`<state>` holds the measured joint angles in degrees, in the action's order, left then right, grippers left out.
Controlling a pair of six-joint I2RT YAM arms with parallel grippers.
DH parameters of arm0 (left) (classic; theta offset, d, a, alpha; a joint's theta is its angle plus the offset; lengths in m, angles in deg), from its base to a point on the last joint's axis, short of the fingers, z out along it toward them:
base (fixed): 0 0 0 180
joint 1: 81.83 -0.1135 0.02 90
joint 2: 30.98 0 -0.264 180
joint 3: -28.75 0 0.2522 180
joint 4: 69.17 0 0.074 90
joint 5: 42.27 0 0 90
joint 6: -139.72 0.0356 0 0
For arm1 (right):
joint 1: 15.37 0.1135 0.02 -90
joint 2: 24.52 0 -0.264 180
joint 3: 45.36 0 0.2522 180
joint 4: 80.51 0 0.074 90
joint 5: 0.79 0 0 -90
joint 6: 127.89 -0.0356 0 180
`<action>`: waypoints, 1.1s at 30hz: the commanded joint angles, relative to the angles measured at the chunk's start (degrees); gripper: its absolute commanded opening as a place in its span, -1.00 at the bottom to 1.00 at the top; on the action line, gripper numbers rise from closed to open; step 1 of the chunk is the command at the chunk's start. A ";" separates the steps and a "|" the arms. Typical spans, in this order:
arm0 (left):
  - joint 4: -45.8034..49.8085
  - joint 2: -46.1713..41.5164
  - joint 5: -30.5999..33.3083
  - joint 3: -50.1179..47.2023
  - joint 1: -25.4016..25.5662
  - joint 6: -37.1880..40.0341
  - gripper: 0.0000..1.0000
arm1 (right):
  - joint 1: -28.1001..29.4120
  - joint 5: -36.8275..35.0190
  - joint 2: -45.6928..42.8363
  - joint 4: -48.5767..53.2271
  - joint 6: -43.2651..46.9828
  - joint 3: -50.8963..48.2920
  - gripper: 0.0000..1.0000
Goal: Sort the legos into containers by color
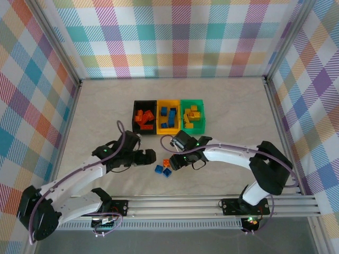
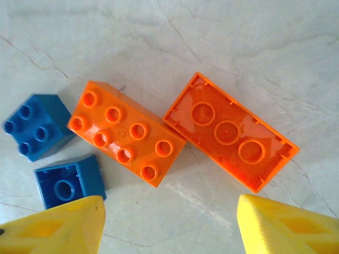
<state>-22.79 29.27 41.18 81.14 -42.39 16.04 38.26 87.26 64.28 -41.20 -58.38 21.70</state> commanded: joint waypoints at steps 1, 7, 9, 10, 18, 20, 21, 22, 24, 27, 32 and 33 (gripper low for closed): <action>-4.13 5.08 0.65 -1.68 4.40 -0.90 0.67 | -1.21 -0.83 -3.72 -2.22 -1.46 -1.53 0.43; -7.09 13.65 3.95 -0.61 9.97 -0.75 0.48 | -1.94 -2.20 -8.95 -3.14 -2.62 -4.58 0.47; -6.95 14.80 4.61 -0.23 10.76 -0.86 0.46 | -1.95 -0.54 -9.75 -3.03 -1.81 -5.20 0.41; -6.97 14.61 4.61 -0.35 10.81 -1.08 0.45 | -1.95 1.61 -9.51 -3.11 -1.17 -5.47 0.39; -2.98 5.98 7.69 -3.30 10.36 -4.00 0.61 | 3.85 6.03 -2.84 -6.76 -0.29 -5.49 0.37; -0.87 2.30 8.33 -3.82 9.80 -4.63 0.70 | 5.54 5.07 -0.51 -7.51 -0.64 -4.56 0.37; 0.12 0.82 8.80 -3.91 9.67 -4.78 0.73 | 6.20 4.85 0.42 -7.90 -0.73 -4.08 0.37; 1.55 -0.77 9.33 -3.87 9.32 -4.94 0.76 | 7.03 4.15 1.47 -7.84 -0.78 -3.32 0.37; 4.11 -3.79 10.15 -3.91 8.53 -5.05 0.79 | 8.46 2.46 3.36 -7.43 -0.50 -1.83 0.37; 7.03 -8.42 10.41 -4.35 6.68 -5.18 0.83 | 10.11 0.11 6.08 -6.05 -0.21 0.40 0.36; 7.73 -12.17 8.24 -5.54 3.29 -5.18 0.85 | 12.19 -3.57 9.29 -3.65 0.43 3.74 0.30; 7.59 -12.18 8.05 -5.59 3.07 -5.20 0.85 | 12.50 -4.21 9.84 -3.26 0.66 4.28 0.28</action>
<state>-17.68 17.56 49.93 76.57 -38.46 11.52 49.88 86.21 72.60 -46.71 -59.15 23.78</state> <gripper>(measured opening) 0.925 0.645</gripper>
